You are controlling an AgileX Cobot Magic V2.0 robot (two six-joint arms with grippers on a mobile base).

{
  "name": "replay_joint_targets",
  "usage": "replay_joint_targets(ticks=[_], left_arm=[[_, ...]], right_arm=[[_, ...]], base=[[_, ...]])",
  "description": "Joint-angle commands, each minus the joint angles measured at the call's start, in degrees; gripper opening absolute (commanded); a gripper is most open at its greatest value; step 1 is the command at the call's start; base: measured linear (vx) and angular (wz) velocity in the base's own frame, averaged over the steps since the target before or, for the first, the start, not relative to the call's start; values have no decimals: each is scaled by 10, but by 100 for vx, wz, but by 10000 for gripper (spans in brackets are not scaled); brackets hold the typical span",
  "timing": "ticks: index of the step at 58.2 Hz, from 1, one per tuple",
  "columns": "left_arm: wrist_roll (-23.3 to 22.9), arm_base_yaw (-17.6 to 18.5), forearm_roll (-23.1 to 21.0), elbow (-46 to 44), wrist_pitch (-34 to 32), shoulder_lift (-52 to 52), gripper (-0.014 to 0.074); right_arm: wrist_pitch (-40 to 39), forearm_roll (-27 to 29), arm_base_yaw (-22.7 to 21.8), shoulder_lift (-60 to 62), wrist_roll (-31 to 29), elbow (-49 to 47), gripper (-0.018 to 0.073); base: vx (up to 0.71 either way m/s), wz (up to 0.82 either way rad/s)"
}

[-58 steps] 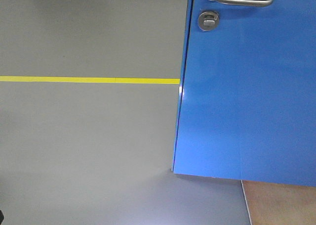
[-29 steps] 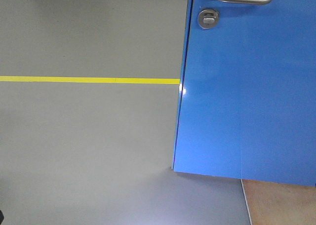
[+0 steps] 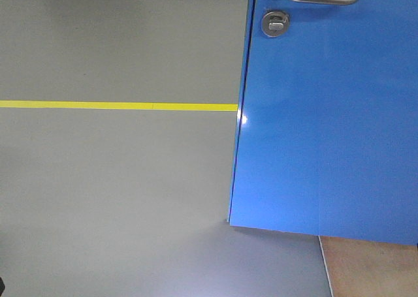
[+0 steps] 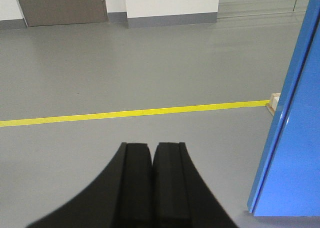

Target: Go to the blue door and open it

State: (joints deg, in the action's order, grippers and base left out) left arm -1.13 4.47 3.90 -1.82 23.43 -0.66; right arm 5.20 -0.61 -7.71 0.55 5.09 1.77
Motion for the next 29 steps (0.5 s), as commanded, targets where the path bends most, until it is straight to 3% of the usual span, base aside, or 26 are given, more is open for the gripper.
replay_joint_targets(ticks=[1, 29], left_arm=[[-4, 0, -1, -17, -49, -8, 73], [-4, 0, -1, -17, -49, -8, 73]], right_arm=[[-46, -7, -4, 10, 0, 1, 8], [-46, -7, -4, 10, 0, 1, 8]], base=[[0, 0], [0, 0]])
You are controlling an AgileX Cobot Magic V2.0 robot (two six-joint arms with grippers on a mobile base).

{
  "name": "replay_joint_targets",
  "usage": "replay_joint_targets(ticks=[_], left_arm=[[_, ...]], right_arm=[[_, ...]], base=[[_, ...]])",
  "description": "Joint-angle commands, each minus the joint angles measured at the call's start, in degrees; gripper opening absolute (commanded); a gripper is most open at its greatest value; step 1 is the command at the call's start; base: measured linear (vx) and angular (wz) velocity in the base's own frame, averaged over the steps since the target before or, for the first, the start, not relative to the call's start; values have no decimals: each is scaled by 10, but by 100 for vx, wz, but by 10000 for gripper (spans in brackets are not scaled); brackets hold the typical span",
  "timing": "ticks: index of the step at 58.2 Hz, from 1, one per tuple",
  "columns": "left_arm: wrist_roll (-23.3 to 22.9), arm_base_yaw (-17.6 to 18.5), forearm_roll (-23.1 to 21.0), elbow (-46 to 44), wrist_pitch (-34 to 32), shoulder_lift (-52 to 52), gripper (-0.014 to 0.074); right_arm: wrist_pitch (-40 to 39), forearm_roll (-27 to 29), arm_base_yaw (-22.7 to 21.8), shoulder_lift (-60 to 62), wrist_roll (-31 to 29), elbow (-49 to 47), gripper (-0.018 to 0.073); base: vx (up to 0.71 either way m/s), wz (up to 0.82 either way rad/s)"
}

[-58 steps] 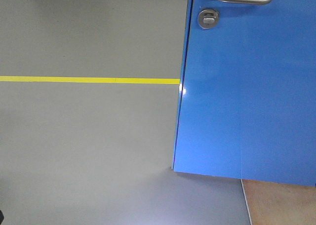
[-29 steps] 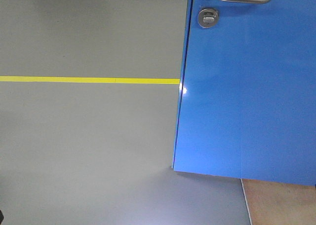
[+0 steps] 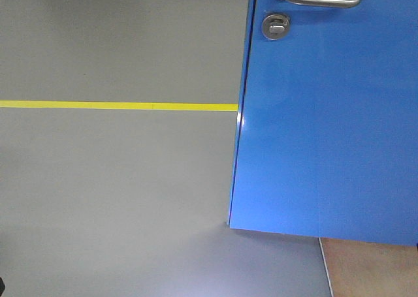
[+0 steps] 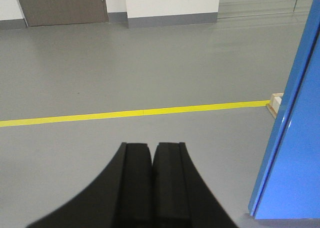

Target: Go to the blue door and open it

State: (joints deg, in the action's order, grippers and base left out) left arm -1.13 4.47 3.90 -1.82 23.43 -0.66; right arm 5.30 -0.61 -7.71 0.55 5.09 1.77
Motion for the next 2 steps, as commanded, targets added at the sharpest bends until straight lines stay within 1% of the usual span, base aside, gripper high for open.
replay_joint_targets(ticks=[1, 2], left_arm=[[-4, 0, -1, -17, -49, -8, 73], [-4, 0, -1, -17, -49, -8, 73]], right_arm=[[-47, -7, -4, 10, 0, 1, 8], [-47, -7, -4, 10, 0, 1, 8]], base=[[0, 0], [0, 0]])
